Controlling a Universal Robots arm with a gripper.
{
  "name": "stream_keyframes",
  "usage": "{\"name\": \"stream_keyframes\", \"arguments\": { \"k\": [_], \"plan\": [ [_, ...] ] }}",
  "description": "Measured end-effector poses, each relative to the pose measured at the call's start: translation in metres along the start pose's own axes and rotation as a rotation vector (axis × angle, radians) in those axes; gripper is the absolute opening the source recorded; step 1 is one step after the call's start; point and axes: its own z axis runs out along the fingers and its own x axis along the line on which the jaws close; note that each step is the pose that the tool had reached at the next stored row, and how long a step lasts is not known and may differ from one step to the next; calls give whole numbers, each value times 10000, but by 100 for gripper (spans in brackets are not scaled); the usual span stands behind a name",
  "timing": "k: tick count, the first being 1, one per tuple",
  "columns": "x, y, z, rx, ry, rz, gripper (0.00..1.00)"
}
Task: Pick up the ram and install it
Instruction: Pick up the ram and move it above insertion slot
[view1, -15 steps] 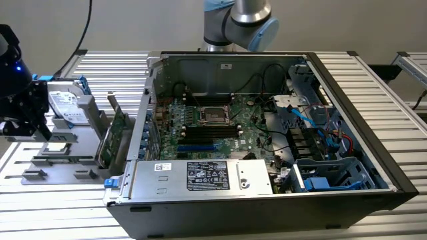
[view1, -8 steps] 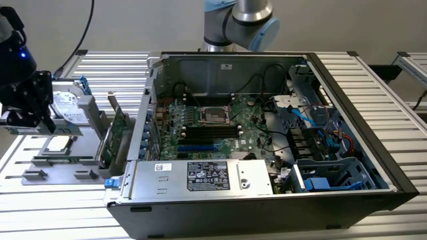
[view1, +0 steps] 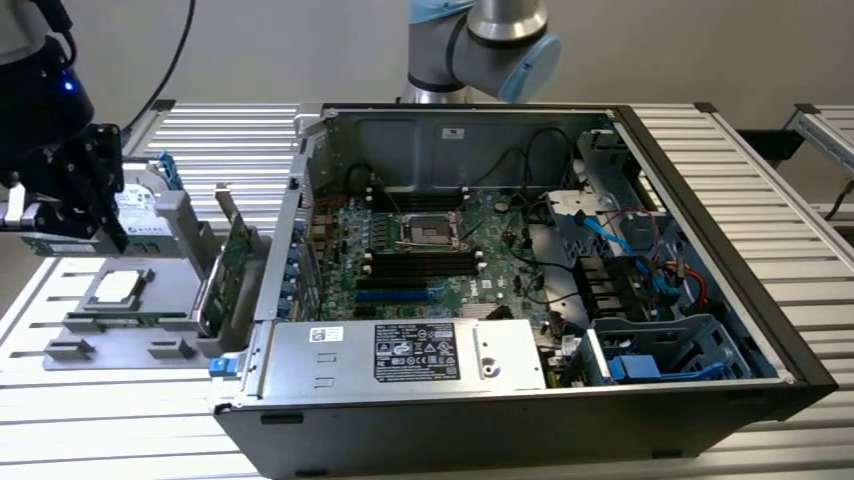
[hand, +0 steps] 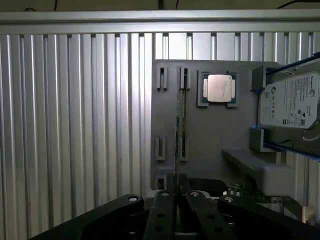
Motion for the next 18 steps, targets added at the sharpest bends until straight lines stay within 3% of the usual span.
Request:
{"name": "stream_keyframes", "arguments": {
  "k": [18],
  "plan": [
    [-30, -489, -319, 2, 3, -81, 15]
  ]
}}
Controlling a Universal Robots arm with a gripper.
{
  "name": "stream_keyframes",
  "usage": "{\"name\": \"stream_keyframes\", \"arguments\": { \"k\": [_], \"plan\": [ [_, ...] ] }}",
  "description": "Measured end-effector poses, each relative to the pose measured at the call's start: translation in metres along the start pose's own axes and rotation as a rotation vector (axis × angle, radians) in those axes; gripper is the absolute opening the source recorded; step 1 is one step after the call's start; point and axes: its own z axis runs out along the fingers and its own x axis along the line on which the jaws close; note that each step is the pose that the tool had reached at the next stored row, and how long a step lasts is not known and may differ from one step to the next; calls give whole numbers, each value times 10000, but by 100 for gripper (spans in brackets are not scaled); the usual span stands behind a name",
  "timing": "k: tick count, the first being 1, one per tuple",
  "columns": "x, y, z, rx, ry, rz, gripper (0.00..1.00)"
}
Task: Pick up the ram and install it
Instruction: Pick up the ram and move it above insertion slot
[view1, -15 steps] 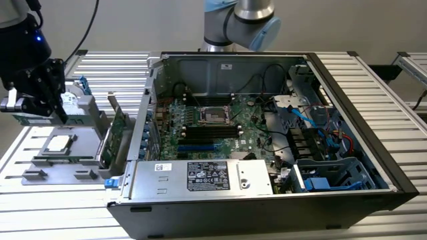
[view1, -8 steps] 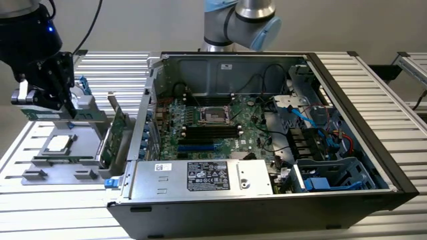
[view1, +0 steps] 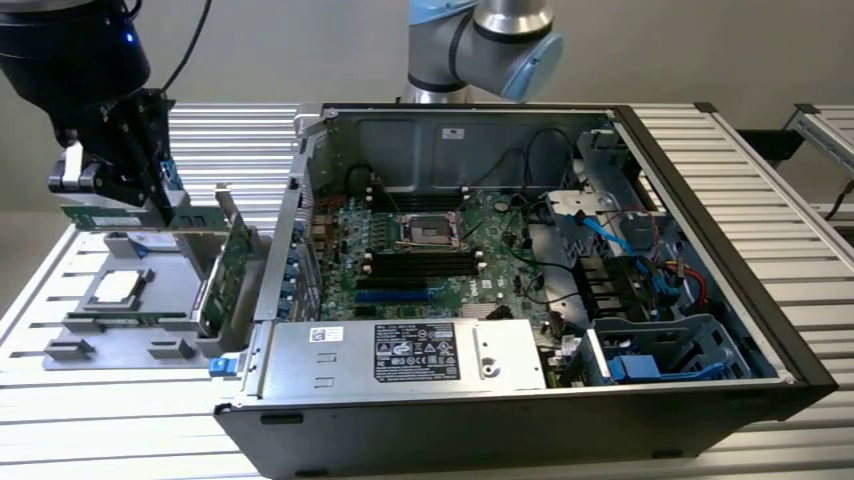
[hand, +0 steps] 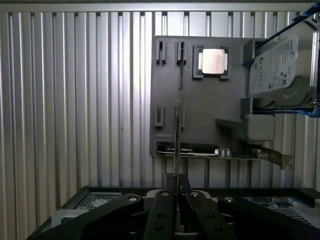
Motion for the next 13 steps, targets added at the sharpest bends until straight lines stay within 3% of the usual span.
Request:
{"name": "stream_keyframes", "arguments": {
  "k": [13],
  "plan": [
    [-23, -309, -129, 1, 4, -86, 15]
  ]
}}
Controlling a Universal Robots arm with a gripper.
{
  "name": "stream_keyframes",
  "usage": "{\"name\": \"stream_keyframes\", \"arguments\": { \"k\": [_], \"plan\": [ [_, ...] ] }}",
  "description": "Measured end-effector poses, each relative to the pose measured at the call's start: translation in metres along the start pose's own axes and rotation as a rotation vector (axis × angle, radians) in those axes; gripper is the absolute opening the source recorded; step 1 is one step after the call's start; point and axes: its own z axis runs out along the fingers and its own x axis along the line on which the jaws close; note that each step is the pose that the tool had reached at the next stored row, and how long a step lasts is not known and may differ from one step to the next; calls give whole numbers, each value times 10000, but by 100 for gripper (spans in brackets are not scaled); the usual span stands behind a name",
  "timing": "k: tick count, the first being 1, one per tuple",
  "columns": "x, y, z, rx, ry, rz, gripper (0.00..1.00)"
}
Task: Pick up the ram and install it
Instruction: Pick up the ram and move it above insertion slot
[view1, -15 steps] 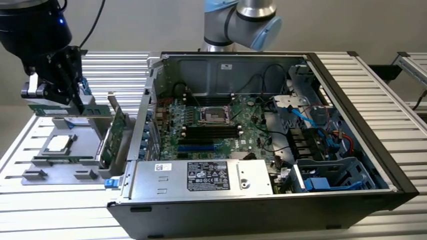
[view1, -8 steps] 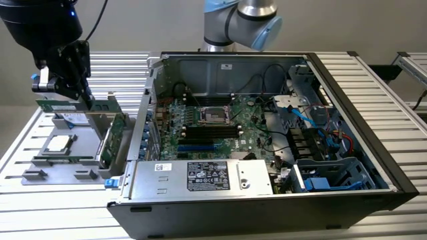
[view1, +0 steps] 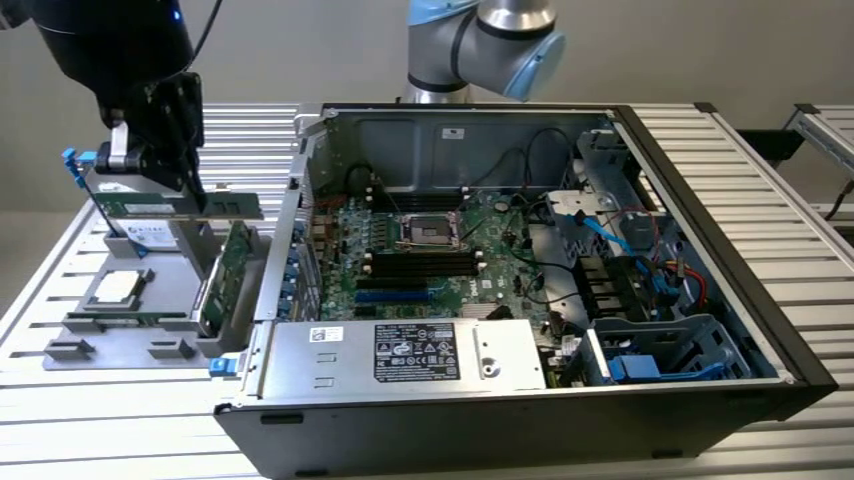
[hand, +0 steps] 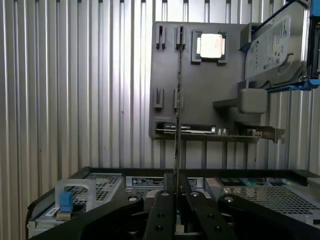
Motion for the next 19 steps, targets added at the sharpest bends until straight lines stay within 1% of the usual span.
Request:
{"name": "stream_keyframes", "arguments": {
  "k": [19],
  "plan": [
    [-91, -419, -27, 2, 1, -71, 15]
  ]
}}
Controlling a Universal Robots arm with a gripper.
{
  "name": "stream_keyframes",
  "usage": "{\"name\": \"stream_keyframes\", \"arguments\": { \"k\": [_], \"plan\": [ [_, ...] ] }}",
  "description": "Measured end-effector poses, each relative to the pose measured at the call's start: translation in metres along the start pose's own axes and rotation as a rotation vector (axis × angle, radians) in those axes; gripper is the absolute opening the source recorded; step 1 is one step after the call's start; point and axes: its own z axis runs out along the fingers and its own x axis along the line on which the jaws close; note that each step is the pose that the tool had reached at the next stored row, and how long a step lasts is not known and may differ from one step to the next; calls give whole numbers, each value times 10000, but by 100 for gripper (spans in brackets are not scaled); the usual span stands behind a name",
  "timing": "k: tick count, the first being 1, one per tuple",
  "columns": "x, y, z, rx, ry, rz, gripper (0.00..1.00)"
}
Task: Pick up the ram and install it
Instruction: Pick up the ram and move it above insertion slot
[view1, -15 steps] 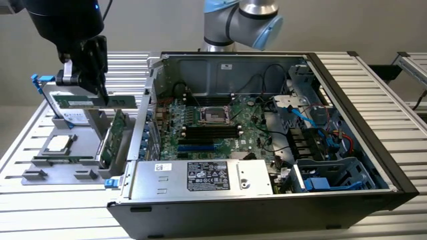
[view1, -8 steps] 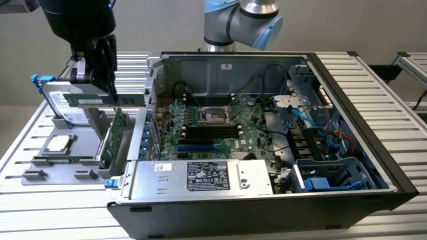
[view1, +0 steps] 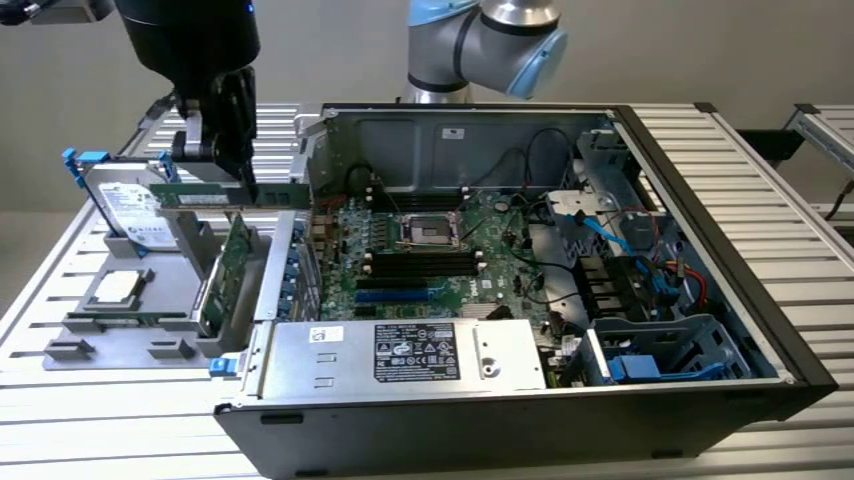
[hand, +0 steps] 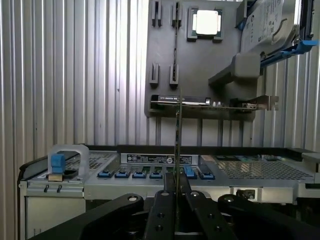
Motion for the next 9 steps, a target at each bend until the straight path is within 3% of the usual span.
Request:
{"name": "stream_keyframes", "arguments": {
  "k": [9],
  "plan": [
    [-48, -216, -10, 0, 1, -19, 15]
  ]
}}
